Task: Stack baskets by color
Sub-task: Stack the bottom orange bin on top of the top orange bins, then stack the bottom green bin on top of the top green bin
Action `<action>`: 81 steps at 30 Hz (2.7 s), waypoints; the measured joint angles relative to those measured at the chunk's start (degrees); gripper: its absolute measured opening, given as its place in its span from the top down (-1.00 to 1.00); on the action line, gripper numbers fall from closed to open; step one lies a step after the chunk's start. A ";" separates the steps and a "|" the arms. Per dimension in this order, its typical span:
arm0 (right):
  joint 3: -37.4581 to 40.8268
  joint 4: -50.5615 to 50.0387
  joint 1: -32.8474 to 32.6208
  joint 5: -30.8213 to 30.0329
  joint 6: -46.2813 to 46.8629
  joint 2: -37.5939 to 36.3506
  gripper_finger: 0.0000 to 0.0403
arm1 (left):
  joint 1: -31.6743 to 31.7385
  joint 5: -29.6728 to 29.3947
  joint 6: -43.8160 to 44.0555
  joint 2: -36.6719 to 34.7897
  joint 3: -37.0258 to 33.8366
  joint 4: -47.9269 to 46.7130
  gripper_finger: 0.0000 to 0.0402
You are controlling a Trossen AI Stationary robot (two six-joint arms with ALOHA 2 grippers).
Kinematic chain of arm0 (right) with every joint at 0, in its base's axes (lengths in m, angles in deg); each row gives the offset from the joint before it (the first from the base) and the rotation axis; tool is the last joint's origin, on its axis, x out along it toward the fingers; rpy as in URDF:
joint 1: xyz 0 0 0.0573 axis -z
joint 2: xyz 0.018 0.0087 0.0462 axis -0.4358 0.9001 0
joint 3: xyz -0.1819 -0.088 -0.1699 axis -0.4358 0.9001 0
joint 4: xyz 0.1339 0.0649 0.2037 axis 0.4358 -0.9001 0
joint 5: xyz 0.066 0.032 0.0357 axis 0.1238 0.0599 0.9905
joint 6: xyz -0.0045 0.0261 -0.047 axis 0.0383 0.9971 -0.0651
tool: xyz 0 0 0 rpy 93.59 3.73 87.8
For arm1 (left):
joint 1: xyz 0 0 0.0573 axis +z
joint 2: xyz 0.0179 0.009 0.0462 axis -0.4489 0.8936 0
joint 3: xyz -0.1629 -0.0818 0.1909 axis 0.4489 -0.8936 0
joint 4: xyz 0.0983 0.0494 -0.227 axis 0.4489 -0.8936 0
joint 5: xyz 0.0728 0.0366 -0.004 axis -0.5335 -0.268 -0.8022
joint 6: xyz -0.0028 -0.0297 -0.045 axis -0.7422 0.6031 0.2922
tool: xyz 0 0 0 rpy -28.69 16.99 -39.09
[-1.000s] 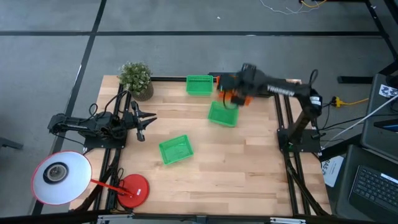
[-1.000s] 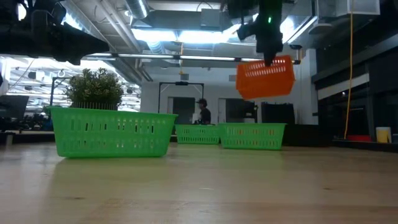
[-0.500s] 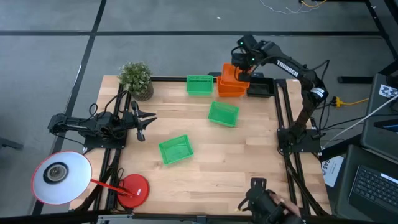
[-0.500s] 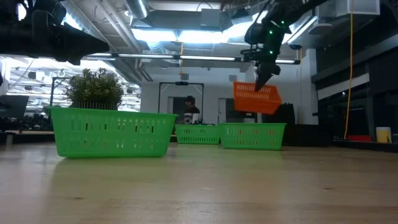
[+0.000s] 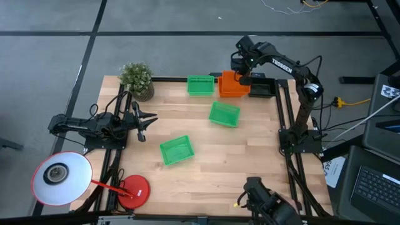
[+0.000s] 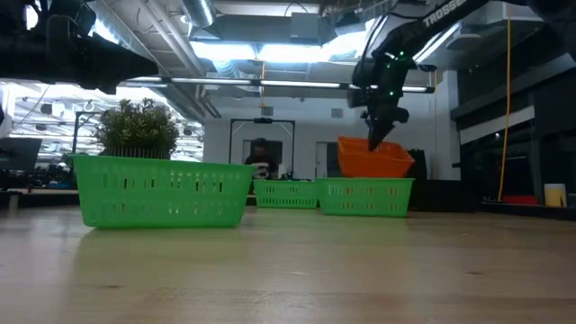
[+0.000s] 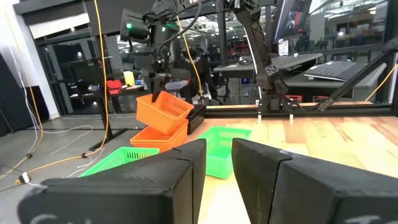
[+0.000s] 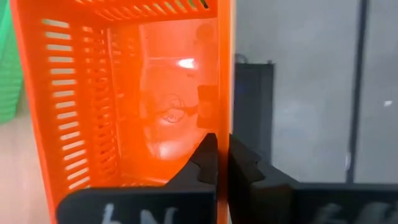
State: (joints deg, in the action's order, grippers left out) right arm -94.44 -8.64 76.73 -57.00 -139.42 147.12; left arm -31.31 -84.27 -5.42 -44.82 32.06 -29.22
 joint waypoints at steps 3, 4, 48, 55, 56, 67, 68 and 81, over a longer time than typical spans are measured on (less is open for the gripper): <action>0.00 0.27 0.06 0.64 0.02 1.10 0.90 | 0.00 0.00 0.00 0.00 -0.01 0.00 0.64; 0.00 0.55 0.06 0.79 0.02 1.47 0.87 | 0.01 0.00 0.00 0.00 0.00 0.00 0.64; -0.02 7.83 -15.26 -37.69 10.72 3.51 0.21 | 0.01 0.00 -1.35 0.00 0.00 -0.07 0.64; 5.63 19.05 -11.67 -38.43 16.35 3.35 0.21 | 0.01 0.00 -1.38 0.00 -0.01 -0.07 0.64; 7.38 20.75 -11.40 -38.42 16.52 3.36 0.21 | 0.01 0.00 -1.38 0.00 -0.01 -0.06 0.64; 15.97 37.66 -11.85 -48.40 9.40 3.51 0.21 | -0.01 0.01 -1.38 -0.01 0.00 -0.04 0.64; 15.18 37.09 -12.21 -50.44 9.04 3.43 0.21 | 0.00 0.00 -1.40 -0.01 -0.02 -0.04 0.64; 4.65 -16.38 -20.82 -37.01 63.52 -8.26 0.21 | 0.20 -2.92 1.71 0.03 0.22 6.65 0.64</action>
State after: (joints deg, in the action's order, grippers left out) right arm -89.78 -25.02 55.91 -94.01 -75.91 138.86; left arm -31.11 -87.19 -3.71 -44.79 32.28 -22.57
